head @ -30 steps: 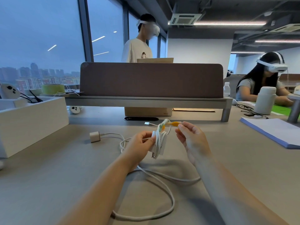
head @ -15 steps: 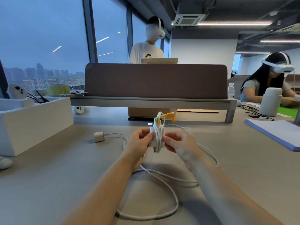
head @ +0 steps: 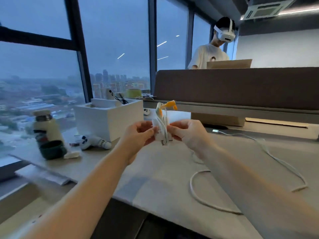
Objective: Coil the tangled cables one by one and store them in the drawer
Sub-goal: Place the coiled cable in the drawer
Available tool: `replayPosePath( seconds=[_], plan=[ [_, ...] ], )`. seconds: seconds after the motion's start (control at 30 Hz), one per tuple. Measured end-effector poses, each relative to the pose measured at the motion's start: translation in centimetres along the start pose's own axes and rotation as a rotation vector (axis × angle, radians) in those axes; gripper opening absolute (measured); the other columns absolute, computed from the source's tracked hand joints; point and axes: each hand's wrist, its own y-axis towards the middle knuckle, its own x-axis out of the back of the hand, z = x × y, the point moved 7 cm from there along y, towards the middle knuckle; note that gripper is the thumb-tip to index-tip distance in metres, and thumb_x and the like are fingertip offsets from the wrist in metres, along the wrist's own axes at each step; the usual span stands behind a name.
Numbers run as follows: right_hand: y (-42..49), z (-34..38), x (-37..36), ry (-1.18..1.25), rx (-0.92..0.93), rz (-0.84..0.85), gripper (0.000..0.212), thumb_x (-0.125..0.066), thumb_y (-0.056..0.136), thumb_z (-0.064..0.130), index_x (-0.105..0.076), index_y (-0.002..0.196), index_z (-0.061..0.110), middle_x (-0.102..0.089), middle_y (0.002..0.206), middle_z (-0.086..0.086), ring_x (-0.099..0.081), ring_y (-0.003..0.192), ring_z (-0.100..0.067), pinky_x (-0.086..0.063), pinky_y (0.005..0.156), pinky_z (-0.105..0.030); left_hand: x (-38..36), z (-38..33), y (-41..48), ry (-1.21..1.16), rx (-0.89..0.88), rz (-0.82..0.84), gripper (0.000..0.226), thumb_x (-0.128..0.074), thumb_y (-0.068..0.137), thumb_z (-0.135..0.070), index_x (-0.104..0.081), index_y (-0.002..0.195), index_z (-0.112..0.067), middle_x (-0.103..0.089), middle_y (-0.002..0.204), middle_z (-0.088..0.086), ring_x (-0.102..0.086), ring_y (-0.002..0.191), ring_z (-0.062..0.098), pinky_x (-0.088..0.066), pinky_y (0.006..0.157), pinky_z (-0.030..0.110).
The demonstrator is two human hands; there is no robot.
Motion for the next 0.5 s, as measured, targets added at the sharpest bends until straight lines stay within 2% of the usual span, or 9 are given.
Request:
replayPosePath(
  seconds=[0.07, 0.13, 0.2, 0.27, 0.37, 0.5],
  plan=[
    [-0.1, 1.6, -5.6, 0.014, 0.019, 0.105, 0.011, -0.072, 0.083, 0.019, -0.069, 0.074, 0.023, -0.07, 0.077, -0.006, -0.062, 0.073, -0.017, -0.055, 0.085, -0.041, 6.0, -0.2, -1.8, 0.023, 0.003, -0.117, 0.023, -0.068, 0.084, -0.013, -0.062, 0.105, -0.008, -0.068, 0.093, 0.007, -0.066, 0.079, 0.012, -0.055, 0.064, 0.018],
    [-0.5, 2.8, -10.7, 0.058, 0.021, 0.196, 0.009, -0.072, 0.083, 0.02, -0.068, 0.076, 0.021, -0.068, 0.075, -0.004, -0.06, 0.073, -0.015, -0.054, 0.085, -0.038, 11.1, -0.2, -3.9, 0.046, 0.018, -0.218, 0.023, -0.071, 0.082, -0.013, -0.061, 0.102, -0.007, -0.068, 0.092, 0.01, -0.066, 0.081, 0.017, -0.055, 0.066, 0.023],
    [-1.3, 3.6, -15.1, 0.08, 0.002, 0.271, 0.007, -0.071, 0.083, 0.021, -0.069, 0.085, 0.015, -0.068, 0.082, -0.005, -0.062, 0.077, -0.015, -0.053, 0.084, -0.032, 15.2, 0.0, -6.0, 0.061, 0.03, -0.304, 0.025, -0.073, 0.08, -0.014, -0.061, 0.101, -0.006, -0.069, 0.093, 0.011, -0.068, 0.081, 0.018, -0.056, 0.068, 0.025],
    [-2.3, 4.4, -20.0, 0.102, -0.005, 0.35, 0.015, -0.073, 0.082, 0.022, -0.07, 0.091, 0.01, -0.07, 0.09, -0.01, -0.065, 0.085, -0.021, -0.053, 0.088, -0.035, 19.5, 0.2, -8.8, 0.094, 0.048, -0.41, 0.028, -0.074, 0.08, -0.016, -0.061, 0.103, -0.006, -0.071, 0.093, 0.012, -0.069, 0.082, 0.02, -0.056, 0.073, 0.028],
    [-4.4, 5.5, -26.5, 0.12, 0.011, 0.476, 0.015, -0.072, 0.083, 0.02, -0.072, 0.092, 0.008, -0.071, 0.091, -0.012, -0.066, 0.088, -0.026, -0.053, 0.089, -0.039, 24.9, 0.7, -12.9, 0.118, 0.076, -0.515, 0.024, -0.073, 0.081, -0.013, -0.061, 0.101, -0.007, -0.071, 0.088, 0.01, -0.068, 0.08, 0.022, -0.057, 0.078, 0.034],
    [-7.5, 5.9, -33.2, 0.109, 0.034, 0.619, 0.006, -0.069, 0.086, 0.019, -0.07, 0.086, 0.013, -0.069, 0.088, -0.009, -0.064, 0.083, -0.021, -0.052, 0.08, -0.03, 30.5, 2.8, -17.6, 0.174, 0.154, -0.617, 0.029, -0.075, 0.08, -0.015, -0.063, 0.105, -0.005, -0.072, 0.093, 0.017, -0.067, 0.085, 0.027, -0.055, 0.088, 0.045]
  ],
)
